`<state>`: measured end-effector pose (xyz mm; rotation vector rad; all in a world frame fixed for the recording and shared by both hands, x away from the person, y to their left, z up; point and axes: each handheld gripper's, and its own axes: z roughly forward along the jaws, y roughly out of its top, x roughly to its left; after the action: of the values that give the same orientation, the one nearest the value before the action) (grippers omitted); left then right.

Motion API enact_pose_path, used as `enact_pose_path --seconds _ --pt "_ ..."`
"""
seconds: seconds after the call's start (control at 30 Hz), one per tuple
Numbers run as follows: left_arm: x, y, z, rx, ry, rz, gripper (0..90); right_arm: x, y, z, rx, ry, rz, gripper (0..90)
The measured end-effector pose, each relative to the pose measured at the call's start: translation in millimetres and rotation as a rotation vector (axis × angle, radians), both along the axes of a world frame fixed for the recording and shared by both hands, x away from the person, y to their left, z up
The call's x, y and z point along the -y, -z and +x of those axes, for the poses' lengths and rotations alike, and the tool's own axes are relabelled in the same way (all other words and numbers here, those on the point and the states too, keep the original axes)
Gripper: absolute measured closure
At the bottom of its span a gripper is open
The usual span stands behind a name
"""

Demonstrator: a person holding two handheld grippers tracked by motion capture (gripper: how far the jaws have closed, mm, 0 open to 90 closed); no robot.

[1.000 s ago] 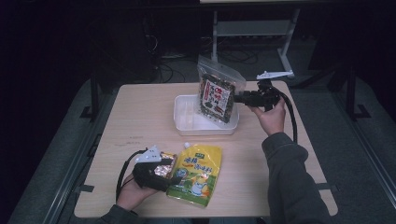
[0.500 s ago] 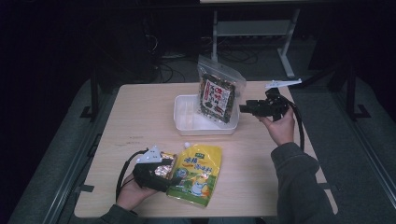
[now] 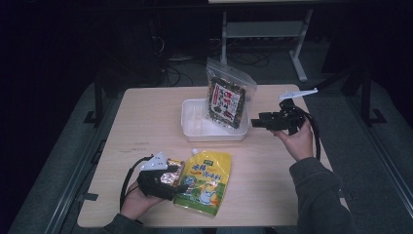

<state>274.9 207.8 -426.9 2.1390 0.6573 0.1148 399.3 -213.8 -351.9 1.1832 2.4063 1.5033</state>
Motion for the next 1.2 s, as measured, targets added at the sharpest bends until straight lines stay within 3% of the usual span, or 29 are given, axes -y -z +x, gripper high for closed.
enact_pose_path --seconds 0.57,1.2 --pt "1.1 -0.3 -0.3 0.003 0.001 0.003 18.4 -19.5 9.7 -43.1 -0.038 -0.098 -0.030 39.7" --pt "6.7 1.0 -1.5 0.002 0.009 0.019 18.4 -29.1 23.6 -56.3 -0.083 -0.127 -0.046 39.9"
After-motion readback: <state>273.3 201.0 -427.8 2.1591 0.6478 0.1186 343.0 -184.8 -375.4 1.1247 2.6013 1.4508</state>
